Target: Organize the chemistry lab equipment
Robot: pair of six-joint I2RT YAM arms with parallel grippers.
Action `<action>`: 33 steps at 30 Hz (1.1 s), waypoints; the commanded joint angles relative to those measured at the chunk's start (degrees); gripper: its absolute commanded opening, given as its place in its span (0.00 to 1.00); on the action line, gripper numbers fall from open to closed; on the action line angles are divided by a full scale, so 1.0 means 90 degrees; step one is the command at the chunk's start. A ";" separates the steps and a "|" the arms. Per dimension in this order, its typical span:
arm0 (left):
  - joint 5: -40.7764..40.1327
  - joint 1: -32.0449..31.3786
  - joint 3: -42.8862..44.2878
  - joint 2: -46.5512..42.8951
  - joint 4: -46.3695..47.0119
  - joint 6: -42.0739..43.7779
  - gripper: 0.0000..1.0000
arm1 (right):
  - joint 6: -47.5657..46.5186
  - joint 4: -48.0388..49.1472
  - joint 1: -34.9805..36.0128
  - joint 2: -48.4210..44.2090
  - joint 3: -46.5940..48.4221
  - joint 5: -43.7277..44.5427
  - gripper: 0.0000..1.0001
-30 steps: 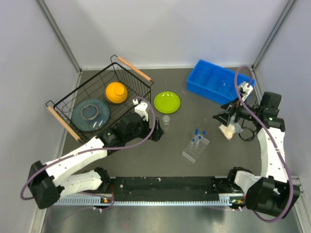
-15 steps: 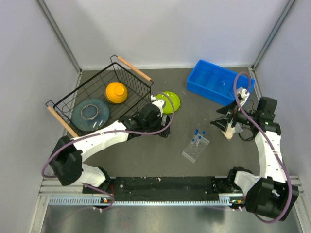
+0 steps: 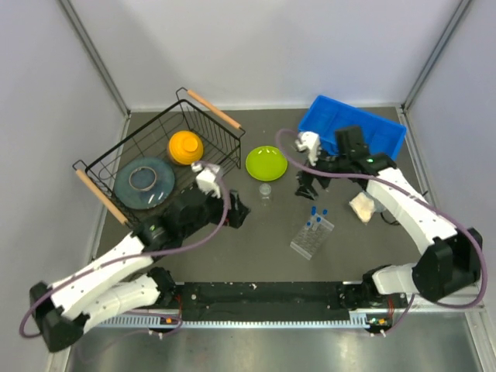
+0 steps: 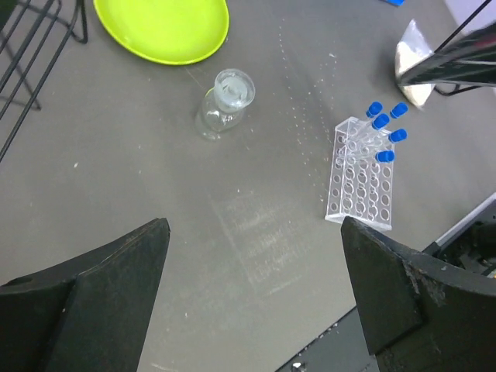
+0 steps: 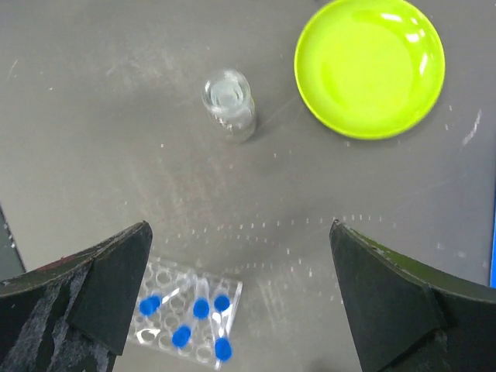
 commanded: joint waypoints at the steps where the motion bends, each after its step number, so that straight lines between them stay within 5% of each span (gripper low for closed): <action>1: -0.0335 0.0036 -0.1067 -0.1182 0.0227 -0.0631 0.98 | 0.0097 -0.0178 0.1078 0.0829 0.0931 0.1816 0.99; 6: -0.0579 0.0036 -0.1703 -0.2365 0.0003 -0.0876 0.98 | 0.0654 -0.0149 0.1840 0.1709 0.1752 0.2394 0.99; 14: -0.0911 0.0036 -0.1889 -0.3302 -0.0124 -0.0622 0.99 | 0.1630 -0.0110 0.2007 0.2861 0.2280 0.2268 0.99; 33: -0.0833 0.0027 -0.2173 -0.3411 -0.0075 -0.0515 0.99 | 0.1934 -0.0081 0.2271 0.4298 0.2788 0.2746 0.96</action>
